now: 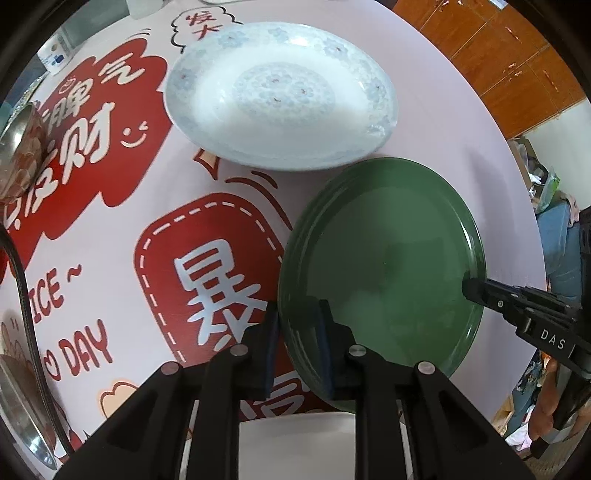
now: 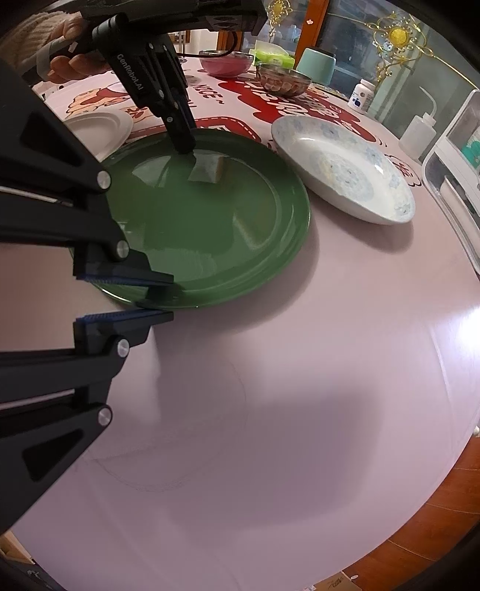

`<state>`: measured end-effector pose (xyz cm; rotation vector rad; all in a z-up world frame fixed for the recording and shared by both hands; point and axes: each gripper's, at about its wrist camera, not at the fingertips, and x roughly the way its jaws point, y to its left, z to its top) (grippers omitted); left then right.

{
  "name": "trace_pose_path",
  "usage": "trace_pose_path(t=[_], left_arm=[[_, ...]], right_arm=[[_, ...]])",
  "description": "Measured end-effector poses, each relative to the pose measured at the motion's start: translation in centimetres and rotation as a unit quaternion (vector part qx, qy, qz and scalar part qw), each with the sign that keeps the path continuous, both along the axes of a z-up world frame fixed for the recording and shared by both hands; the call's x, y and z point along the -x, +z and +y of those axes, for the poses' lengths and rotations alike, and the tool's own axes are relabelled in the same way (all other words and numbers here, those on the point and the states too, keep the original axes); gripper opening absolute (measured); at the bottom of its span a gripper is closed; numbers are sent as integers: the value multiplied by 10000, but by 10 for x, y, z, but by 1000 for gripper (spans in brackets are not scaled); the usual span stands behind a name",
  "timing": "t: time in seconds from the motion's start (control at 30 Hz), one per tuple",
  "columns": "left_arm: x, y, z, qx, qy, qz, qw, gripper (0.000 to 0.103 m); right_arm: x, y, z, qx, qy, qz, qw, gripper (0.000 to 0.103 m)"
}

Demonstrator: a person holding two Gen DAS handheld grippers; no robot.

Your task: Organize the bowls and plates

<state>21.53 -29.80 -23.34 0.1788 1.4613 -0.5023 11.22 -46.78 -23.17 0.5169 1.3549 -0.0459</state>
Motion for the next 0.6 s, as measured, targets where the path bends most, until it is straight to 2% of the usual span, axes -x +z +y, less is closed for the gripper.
trace_pose_path(t=[0.4,0.6], left_arm=[[1,22,12,173,257,-57,9995,16],[7,47,30,240,364,-215,9988,16]], right_arm=[[2,20,1,-36,13,-179,9998,12],[8,37,5,9,137,-322,9994,12]])
